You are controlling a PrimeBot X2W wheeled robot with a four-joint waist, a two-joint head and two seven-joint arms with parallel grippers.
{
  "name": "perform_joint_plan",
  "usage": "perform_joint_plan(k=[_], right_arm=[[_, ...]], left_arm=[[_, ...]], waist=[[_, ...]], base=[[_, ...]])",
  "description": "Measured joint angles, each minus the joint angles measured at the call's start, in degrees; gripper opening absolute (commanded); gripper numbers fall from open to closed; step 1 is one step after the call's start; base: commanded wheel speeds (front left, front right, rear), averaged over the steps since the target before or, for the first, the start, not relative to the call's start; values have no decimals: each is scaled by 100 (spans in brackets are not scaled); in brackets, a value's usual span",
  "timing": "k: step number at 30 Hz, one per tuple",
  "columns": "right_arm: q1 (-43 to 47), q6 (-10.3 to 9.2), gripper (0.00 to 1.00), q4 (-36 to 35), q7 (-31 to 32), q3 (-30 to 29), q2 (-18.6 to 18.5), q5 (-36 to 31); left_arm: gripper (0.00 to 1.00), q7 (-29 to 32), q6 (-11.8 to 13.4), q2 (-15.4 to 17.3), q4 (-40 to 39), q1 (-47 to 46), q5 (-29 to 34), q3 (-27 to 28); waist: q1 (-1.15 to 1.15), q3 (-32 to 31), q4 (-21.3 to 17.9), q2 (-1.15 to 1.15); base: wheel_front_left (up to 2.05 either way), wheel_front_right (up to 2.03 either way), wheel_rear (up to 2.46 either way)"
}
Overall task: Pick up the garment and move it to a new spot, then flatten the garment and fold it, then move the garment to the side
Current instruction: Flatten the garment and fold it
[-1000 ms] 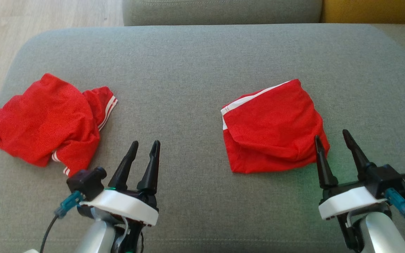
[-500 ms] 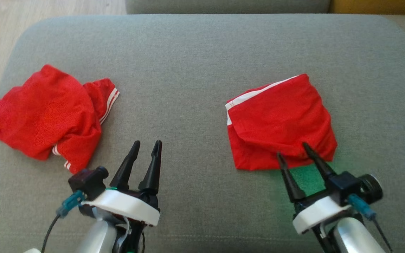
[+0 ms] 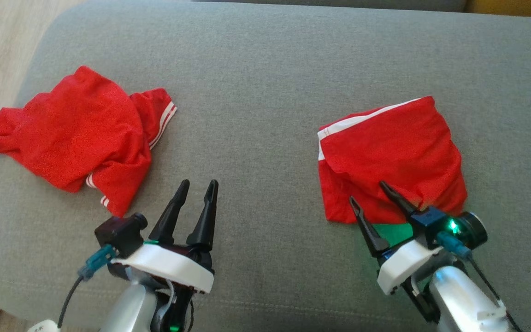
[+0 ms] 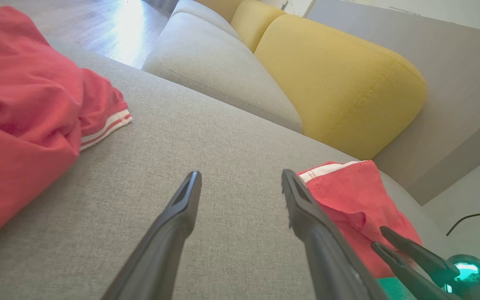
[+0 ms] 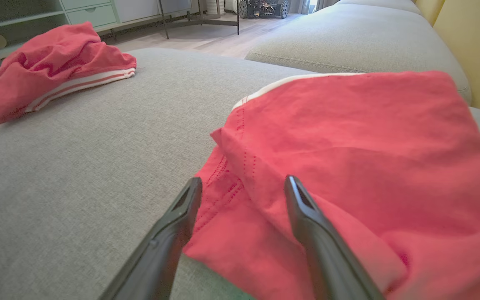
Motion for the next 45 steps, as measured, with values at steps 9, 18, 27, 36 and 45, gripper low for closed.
perform_joint_plan(k=[9,18,27,36,45], right_arm=[[-245,0,100,459,-3,-270,45,-324],[-505,0,100,764,3,-377,75,-378],[-565,0,67,966,-9,-692,207,-413],[-627,0,43,951,-57,-745,225,-191],[-615,0,100,708,-33,-734,189,47]], left_arm=[[100,0,0,0,0,-2,0,-19],[100,0,0,0,0,-105,0,-15],[100,0,0,0,0,-133,0,-14],[100,0,0,0,36,-133,0,-14],[100,0,0,0,40,-131,0,-9]], waist=[[0,90,105,0],[0,204,130,0],[0,240,135,0],[0,153,101,0],[0,62,31,0]], base=[[0,0,0],[0,0,0],[0,0,0],[0,0,0],[0,0,0]])
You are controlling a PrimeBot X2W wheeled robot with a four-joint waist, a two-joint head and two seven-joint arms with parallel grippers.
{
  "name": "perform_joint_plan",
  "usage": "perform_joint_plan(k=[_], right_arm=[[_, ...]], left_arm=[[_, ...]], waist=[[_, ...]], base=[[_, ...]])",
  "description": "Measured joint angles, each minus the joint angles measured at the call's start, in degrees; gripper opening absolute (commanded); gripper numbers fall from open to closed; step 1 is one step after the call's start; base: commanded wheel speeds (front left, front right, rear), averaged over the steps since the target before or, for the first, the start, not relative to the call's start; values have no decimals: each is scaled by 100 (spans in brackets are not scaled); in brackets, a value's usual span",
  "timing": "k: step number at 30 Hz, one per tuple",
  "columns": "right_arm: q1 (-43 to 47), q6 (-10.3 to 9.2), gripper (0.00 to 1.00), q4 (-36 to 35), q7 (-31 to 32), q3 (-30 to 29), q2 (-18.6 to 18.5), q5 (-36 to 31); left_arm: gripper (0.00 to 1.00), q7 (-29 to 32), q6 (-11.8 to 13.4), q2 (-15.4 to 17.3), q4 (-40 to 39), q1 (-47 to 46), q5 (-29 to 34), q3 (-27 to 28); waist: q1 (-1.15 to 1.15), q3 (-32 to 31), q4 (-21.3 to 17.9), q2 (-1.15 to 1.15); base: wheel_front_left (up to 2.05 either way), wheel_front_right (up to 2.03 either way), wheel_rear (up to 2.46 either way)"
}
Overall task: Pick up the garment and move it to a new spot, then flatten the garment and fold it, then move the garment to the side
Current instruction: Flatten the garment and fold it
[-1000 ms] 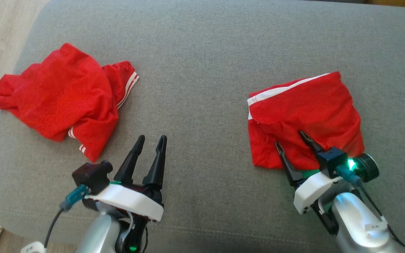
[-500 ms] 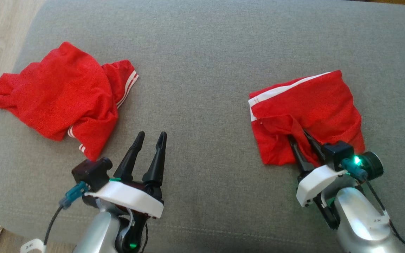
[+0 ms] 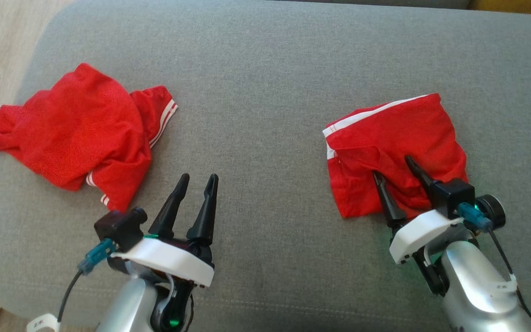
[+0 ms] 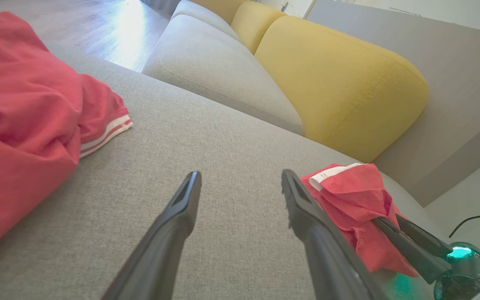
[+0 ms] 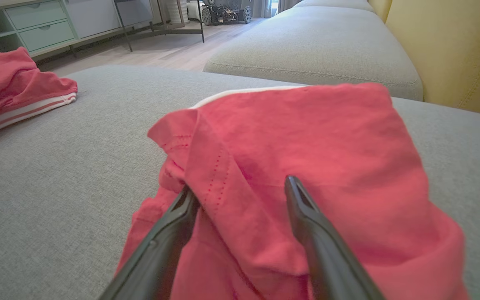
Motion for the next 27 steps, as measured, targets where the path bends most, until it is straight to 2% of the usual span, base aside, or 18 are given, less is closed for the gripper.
perform_joint_plan(k=[19,21,26,27], right_arm=[[420,0,100,-324,342,-427,-11,-131],[424,0,87,-343,359,-433,-11,-144],[425,0,87,-486,389,-409,-7,-231],[425,0,80,-500,387,-402,-3,-240]], left_arm=[[100,0,0,0,32,27,0,13],[100,0,0,0,32,27,0,14],[100,0,0,0,33,27,0,10],[100,0,0,0,33,27,0,8]], waist=[[0,-145,-27,0],[0,-145,-37,0],[0,-153,-62,0],[0,-156,-62,0]], base=[[0,0,0],[0,0,0],[0,0,0],[0,0,0]])
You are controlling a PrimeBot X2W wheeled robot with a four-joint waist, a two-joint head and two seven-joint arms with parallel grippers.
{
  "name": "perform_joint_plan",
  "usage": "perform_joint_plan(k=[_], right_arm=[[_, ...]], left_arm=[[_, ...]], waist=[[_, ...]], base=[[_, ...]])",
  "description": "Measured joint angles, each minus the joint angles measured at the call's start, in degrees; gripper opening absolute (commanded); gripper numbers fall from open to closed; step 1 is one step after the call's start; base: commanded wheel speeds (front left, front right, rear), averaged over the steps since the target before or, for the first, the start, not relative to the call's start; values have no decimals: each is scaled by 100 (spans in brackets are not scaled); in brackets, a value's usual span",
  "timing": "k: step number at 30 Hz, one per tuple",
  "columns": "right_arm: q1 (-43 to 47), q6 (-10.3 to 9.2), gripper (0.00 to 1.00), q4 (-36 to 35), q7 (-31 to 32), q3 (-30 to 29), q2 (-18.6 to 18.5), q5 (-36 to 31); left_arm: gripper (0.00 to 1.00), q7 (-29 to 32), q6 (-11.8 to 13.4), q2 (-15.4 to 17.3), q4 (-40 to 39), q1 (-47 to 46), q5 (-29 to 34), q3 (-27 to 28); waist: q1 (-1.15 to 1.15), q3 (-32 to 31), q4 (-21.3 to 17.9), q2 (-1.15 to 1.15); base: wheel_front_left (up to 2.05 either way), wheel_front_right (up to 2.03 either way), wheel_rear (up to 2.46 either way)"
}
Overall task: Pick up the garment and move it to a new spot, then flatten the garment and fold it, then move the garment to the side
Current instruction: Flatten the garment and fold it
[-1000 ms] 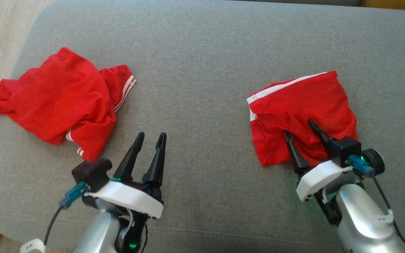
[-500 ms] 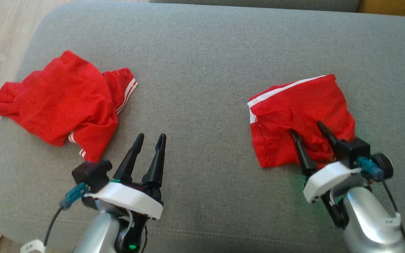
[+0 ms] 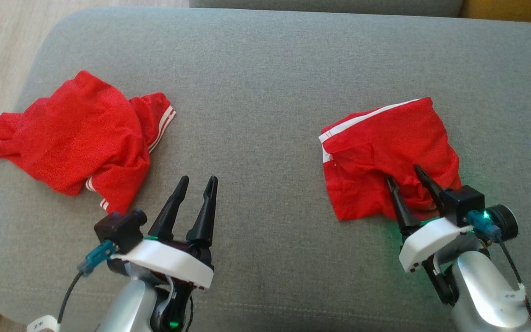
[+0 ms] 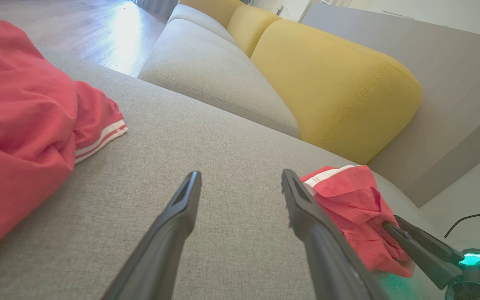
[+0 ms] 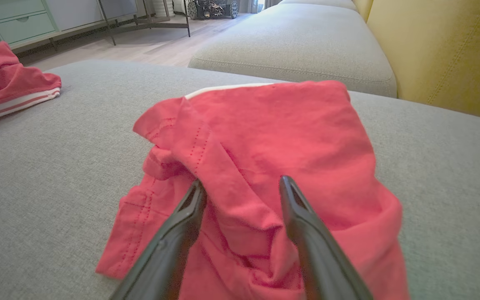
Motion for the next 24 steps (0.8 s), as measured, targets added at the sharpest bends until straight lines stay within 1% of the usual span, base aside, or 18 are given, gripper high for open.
perform_joint_plan(k=[1,2,4,5,6,7,16,20,24], right_arm=[[0,0,65,-15,-5,1,1,-1],[0,0,53,-30,-7,1,1,-15],[1,0,38,-51,-8,1,2,-34],[1,0,38,-52,-9,1,2,-34],[1,0,21,-55,-9,1,2,-34],[1,0,0,-68,-9,3,2,-33],[1,0,0,-166,-9,5,-8,44],[23,0,0,-311,-2,-107,-19,311],[75,0,0,-528,119,-66,-87,709]], left_arm=[[100,0,0,0,1,0,0,0],[100,0,0,0,1,0,0,-1],[100,0,0,0,4,0,0,-1],[100,0,0,0,7,0,0,-1],[100,0,0,0,8,0,0,-1],[100,0,0,0,9,0,0,-1],[100,0,0,0,33,1,0,1],[100,0,0,0,57,23,0,8],[100,0,0,0,76,71,0,7]], waist=[[0,-4,2,0],[0,-9,5,0],[0,-19,15,0],[0,-23,21,0],[0,-23,26,0],[0,-19,32,0],[0,-62,58,0],[0,-145,28,0],[0,-243,-17,0]], base=[[0,0,0],[0,0,0],[0,0,0],[0,0,0],[0,0,0],[0,0,0],[0,0,0],[0,0,0],[0,0,0]])
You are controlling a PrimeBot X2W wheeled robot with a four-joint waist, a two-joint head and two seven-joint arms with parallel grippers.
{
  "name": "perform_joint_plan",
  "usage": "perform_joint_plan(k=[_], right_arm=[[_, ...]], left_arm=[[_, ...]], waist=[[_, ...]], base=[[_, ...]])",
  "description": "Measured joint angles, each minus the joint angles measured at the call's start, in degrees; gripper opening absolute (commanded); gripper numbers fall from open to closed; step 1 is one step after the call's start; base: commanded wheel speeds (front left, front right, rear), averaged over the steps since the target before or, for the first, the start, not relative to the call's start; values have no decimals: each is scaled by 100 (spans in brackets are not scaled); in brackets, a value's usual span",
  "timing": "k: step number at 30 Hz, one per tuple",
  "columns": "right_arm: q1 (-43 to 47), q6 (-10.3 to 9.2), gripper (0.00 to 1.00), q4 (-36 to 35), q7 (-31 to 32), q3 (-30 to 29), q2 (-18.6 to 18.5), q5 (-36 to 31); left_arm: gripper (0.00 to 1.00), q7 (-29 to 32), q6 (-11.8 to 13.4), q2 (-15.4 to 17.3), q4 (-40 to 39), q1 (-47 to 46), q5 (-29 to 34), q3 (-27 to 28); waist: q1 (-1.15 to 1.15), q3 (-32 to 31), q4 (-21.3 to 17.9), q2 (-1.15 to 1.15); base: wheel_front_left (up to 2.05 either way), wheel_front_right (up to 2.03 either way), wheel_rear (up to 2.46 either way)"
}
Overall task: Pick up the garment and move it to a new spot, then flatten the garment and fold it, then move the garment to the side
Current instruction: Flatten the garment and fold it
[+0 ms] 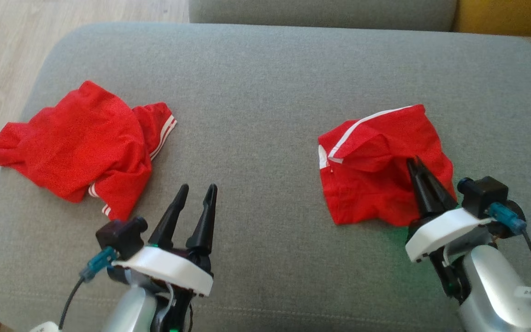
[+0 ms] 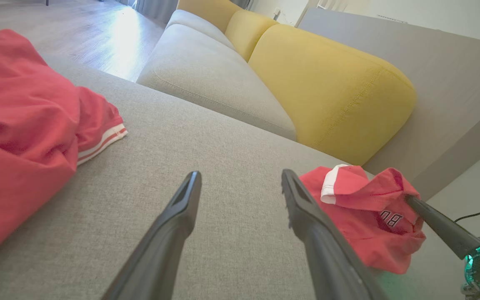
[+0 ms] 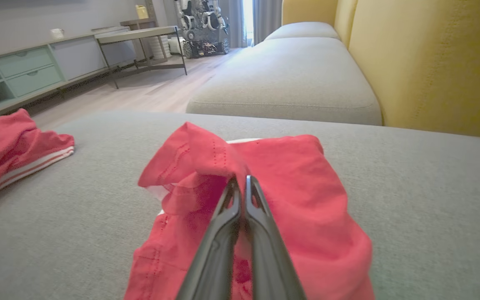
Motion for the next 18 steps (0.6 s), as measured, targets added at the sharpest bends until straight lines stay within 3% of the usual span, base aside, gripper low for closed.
perform_joint_plan(k=[6,18], right_arm=[[321,0,0,-654,546,753,-307,1223],[527,0,0,-1156,1255,1606,-925,2762]], left_arm=[[100,0,0,1,43,166,0,-11],[100,0,0,1,77,180,1,-29]], waist=[[0,-159,-69,0],[0,-210,7,0]], base=[[0,0,0],[0,0,0]])
